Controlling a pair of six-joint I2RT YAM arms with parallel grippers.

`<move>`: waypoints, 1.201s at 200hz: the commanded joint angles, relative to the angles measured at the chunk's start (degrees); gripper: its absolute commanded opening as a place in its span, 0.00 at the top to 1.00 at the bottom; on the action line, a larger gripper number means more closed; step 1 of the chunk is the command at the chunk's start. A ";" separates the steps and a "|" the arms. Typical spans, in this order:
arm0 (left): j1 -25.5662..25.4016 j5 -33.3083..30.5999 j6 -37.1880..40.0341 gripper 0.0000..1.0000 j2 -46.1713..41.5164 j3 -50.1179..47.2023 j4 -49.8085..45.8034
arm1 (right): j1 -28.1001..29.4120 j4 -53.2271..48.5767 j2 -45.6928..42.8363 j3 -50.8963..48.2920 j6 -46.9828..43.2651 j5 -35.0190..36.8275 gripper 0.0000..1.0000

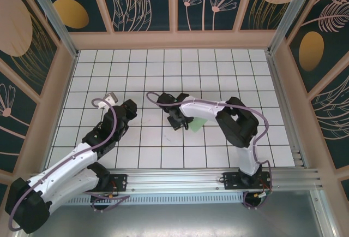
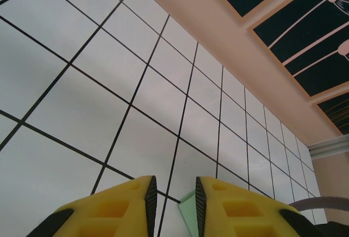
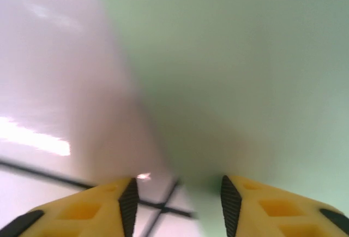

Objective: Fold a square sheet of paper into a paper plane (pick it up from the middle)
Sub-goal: Turn over the paper at the center of the table, then rotate the paper at the center of the table.

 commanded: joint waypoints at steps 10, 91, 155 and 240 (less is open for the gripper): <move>0.35 4.10 2.67 0.69 4.39 1.92 2.95 | -3.56 11.24 -11.57 -5.32 1.33 -18.82 0.42; -2.77 32.53 4.02 0.77 37.07 16.22 14.23 | -30.05 27.96 -25.19 -26.41 4.09 -36.03 0.45; -6.78 36.60 -3.85 0.69 49.25 18.74 18.75 | -33.19 30.64 -15.34 -23.68 0.96 -39.27 0.49; -6.88 35.69 -4.21 0.60 53.42 18.35 18.44 | -33.19 31.16 -17.45 -32.23 0.29 -40.45 0.50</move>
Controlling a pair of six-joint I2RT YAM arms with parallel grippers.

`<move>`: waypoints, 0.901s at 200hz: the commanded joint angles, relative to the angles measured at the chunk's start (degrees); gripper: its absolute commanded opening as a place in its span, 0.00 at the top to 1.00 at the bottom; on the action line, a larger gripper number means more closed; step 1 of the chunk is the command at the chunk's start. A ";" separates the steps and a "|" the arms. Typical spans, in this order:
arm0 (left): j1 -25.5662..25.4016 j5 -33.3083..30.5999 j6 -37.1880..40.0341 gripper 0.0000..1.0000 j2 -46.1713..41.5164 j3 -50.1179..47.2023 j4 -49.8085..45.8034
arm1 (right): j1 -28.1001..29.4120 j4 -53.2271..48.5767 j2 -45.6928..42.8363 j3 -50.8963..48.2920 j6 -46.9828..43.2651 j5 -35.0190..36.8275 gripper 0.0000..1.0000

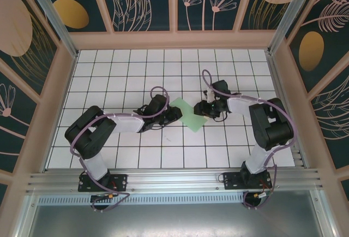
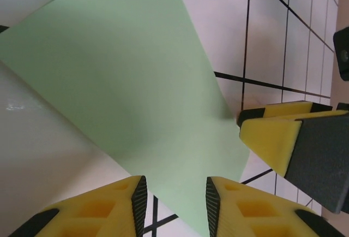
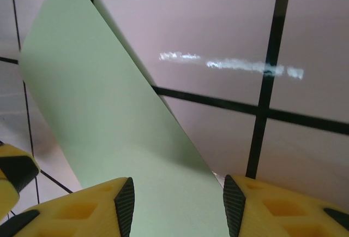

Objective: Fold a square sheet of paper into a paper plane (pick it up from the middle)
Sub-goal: Rotate the paper at the center of the table.

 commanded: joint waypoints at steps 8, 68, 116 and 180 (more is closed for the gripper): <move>-0.28 -0.87 -0.58 0.59 1.16 0.21 0.91 | -0.27 -0.75 -4.32 -5.41 -0.48 -2.10 0.50; -0.30 -0.63 -0.85 0.54 4.39 1.28 3.67 | -0.18 0.15 -12.67 -12.78 2.09 -6.33 0.50; -0.20 0.79 2.88 0.55 7.90 6.72 1.44 | 0.55 0.71 -16.62 -13.67 3.36 -8.06 0.49; 0.38 1.05 5.54 0.56 11.02 12.07 -2.61 | -2.48 0.41 -15.53 -9.45 4.47 0.97 0.49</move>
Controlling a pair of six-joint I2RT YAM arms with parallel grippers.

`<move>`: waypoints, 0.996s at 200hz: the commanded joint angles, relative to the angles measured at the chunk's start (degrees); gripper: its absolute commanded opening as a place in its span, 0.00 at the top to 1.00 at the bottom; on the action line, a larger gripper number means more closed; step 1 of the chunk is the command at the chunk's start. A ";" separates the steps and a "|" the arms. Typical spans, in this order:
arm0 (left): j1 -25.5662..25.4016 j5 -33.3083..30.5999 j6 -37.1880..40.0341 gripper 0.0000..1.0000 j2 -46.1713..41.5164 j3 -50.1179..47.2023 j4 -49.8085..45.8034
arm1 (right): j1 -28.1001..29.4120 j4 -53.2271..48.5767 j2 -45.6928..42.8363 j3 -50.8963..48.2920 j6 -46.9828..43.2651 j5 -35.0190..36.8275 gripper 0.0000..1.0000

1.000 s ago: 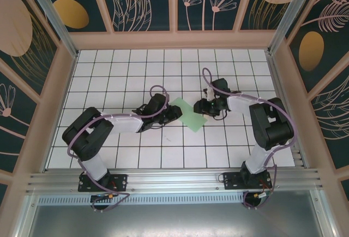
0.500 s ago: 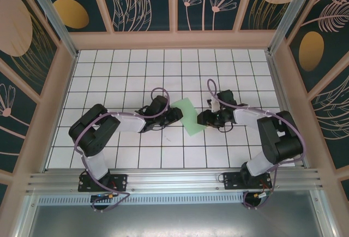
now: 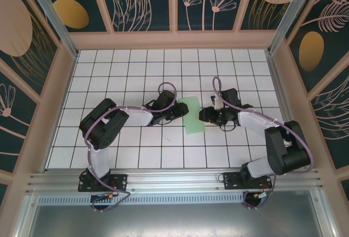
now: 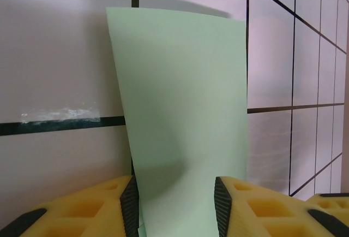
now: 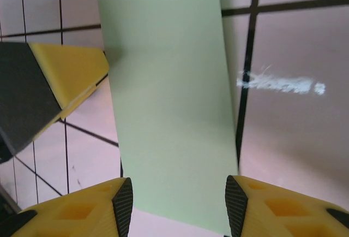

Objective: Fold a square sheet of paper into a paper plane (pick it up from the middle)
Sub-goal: Rotate the paper at the center of the table.

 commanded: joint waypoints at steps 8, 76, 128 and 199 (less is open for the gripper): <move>0.29 0.10 2.28 0.56 0.36 2.09 -3.41 | -0.85 1.34 2.11 1.91 1.48 0.86 0.49; -0.29 -3.57 6.23 0.80 -6.00 -0.36 -7.50 | -0.78 5.20 5.44 1.66 2.16 -1.79 0.50; -0.48 3.18 8.28 0.86 -2.01 3.54 -4.86 | -0.90 6.18 8.22 3.53 1.47 -2.74 0.50; -0.48 2.66 6.09 0.89 1.53 3.02 -5.40 | -0.84 7.30 9.69 2.83 1.34 -3.74 0.50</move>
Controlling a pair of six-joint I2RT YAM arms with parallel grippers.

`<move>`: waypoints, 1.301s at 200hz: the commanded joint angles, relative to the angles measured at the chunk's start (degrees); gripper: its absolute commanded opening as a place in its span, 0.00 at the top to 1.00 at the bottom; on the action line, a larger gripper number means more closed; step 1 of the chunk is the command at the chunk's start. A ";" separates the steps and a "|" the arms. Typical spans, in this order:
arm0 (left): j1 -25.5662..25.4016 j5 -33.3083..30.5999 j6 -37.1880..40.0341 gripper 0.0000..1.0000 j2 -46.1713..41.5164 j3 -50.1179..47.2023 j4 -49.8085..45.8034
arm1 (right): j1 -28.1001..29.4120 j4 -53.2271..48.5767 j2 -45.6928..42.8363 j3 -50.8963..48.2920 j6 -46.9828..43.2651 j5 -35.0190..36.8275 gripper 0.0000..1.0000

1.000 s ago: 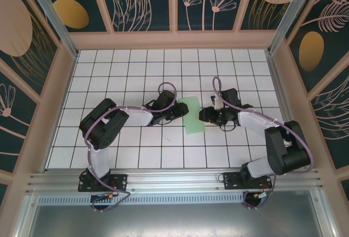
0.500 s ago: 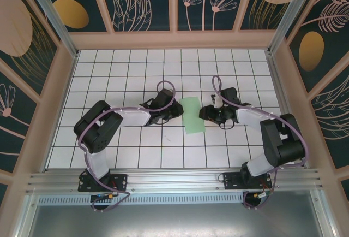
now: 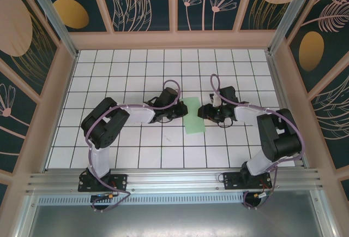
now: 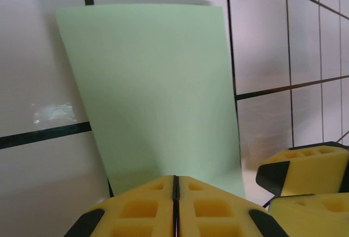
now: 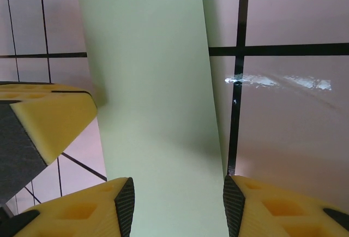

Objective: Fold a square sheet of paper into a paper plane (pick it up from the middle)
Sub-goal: Rotate the paper at the center of the table, then third fold the triangle at the center of the table.

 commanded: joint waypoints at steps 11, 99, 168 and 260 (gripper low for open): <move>-0.37 -0.28 -0.31 0.90 0.45 -1.27 -0.29 | -0.17 1.49 0.89 0.53 -0.23 -1.72 0.50; -0.37 0.11 -0.04 0.90 1.07 -3.21 -0.04 | -0.24 2.02 1.65 -0.62 -0.48 -1.28 0.48; -0.36 0.24 -0.13 0.90 0.80 -3.22 0.47 | -0.10 1.57 1.64 -1.76 -0.84 -3.21 0.48; -0.37 0.64 -0.56 0.90 0.85 -3.22 1.16 | -0.06 0.73 -4.46 -7.55 0.63 -5.13 0.48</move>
